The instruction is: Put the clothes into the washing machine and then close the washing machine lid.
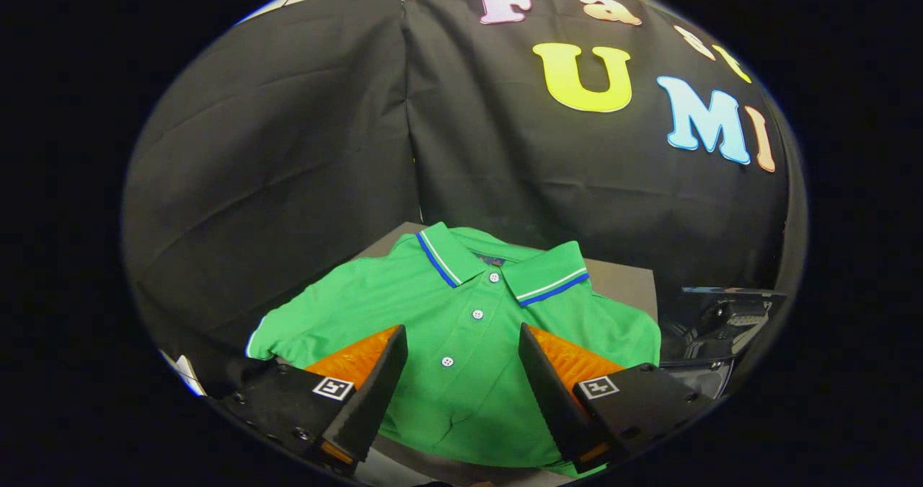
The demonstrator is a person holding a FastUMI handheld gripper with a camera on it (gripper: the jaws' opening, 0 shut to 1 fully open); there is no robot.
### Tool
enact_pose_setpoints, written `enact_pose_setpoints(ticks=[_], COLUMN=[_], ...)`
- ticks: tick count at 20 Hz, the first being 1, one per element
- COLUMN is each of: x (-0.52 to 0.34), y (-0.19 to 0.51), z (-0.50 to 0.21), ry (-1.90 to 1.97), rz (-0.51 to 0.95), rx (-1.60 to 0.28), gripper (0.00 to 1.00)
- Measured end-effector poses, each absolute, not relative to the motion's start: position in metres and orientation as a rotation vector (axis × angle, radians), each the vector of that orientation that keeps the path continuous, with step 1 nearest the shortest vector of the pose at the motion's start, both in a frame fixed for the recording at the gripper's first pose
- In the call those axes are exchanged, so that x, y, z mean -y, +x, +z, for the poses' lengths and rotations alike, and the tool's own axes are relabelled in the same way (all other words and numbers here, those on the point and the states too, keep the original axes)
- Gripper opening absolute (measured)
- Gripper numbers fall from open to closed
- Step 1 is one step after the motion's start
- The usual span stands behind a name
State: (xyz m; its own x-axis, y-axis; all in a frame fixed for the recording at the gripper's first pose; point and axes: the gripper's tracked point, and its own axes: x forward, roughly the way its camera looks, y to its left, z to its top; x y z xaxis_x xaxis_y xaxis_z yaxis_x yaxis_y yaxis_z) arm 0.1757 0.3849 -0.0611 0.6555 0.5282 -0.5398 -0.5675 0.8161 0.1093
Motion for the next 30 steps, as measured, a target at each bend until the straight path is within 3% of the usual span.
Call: enact_pose_setpoints(ticks=[11, 13, 15, 18, 21, 22, 23, 30], x=[-0.397, -0.402, -0.404, -0.409, -0.414, -0.416, -0.417, -0.407], y=[0.184, 0.185, 0.185, 0.184, 0.181, 0.186, 0.182, 0.171], z=[-0.078, -0.08, -0.081, -0.077, -0.079, -0.079, -0.083, -0.056], ry=[-0.162, -0.169, -0.162, -0.198, -0.151, -0.131, -0.149, -0.091], rz=[0.61, 0.623, 0.618, 0.649, 0.649, 0.642, 0.645, 0.665], rx=[-0.647, -0.656, -0.642, -0.624, -0.613, -0.605, -0.604, -0.514], gripper=[0.97, 0.93, 0.59, 0.58, 0.18, 0.18, 0.02, 0.02])
